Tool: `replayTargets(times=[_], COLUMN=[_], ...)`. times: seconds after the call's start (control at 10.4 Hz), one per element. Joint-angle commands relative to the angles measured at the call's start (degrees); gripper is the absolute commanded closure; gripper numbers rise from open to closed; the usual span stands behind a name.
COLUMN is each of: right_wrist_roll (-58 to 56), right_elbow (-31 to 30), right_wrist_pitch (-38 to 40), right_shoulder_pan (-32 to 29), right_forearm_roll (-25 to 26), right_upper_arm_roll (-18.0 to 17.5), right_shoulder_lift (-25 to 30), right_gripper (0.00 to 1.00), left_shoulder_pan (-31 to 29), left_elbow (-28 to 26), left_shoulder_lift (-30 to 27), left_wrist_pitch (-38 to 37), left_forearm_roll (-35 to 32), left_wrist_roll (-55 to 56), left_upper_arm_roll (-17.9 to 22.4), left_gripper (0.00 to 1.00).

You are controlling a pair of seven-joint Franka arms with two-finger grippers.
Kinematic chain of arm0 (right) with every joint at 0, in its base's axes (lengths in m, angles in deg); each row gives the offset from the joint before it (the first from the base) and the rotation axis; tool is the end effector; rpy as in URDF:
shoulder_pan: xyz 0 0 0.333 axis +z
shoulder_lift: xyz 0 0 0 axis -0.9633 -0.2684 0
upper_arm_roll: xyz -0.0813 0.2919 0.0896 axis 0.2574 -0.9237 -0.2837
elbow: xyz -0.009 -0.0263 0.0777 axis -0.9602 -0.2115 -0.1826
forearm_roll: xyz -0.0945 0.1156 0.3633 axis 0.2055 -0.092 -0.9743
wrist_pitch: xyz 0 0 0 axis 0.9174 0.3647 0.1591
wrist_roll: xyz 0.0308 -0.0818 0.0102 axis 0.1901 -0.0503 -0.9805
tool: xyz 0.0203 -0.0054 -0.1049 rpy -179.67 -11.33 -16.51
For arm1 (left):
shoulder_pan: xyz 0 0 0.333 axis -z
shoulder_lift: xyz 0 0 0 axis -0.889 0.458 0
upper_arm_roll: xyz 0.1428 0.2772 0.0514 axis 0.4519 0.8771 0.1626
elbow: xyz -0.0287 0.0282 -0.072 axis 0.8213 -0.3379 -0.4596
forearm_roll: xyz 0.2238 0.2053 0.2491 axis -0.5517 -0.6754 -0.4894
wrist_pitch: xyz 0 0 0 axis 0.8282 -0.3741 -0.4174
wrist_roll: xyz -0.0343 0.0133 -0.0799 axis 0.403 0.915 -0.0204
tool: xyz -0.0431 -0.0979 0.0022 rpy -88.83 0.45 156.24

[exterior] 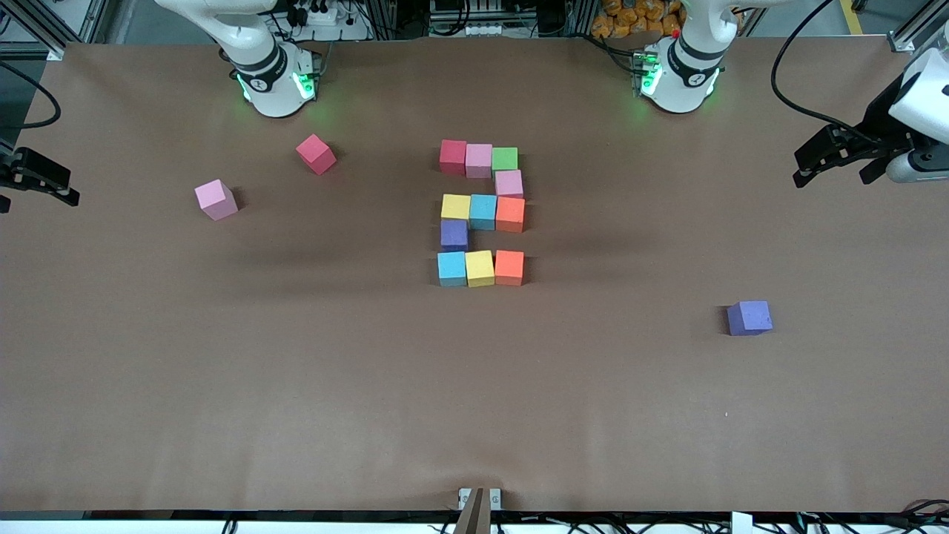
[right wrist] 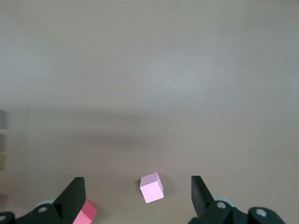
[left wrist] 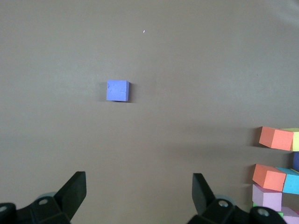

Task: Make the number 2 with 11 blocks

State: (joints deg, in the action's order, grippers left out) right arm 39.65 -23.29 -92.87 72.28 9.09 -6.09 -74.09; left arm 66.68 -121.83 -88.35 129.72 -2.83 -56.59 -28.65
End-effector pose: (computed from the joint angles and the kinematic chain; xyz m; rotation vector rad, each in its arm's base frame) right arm 0.5543 -0.0678 0.6293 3.1364 0.1560 0.0249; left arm 0.5194 -0.0449 0.6319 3.1240 0.0951 0.1242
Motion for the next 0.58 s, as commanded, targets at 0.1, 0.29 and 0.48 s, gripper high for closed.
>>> replayTargets(times=[0.1, 0.29, 0.48], right_wrist_roll=[0.4, 0.7, 0.6], right_elbow=[-0.2, 0.0, 0.3], right_wrist_pitch=[-1.2, -1.3, -1.3], right_shoulder_pan=[-0.6, -0.6, -0.5], right_forearm_roll=[-0.7, -0.7, -0.7], right_upper_arm_roll=[-0.2, -0.3, -0.3], right_shoulder_lift=[0.0, -0.1, -0.1], right_gripper=[0.00, 0.00, 0.00], left_shoulder_pan=[0.7, 0.8, 0.8], left_elbow=[1.5, 1.6, 1.6], left_shoulder_lift=[1.6, 2.4, 2.5], left_wrist_pitch=[-1.0, -1.1, -1.5], left_forearm_roll=[0.6, 0.6, 0.6], left_wrist_roll=[0.9, 0.9, 0.9], left_upper_arm_roll=[0.4, 0.4, 0.3], left_gripper=[0.00, 0.00, 0.00])
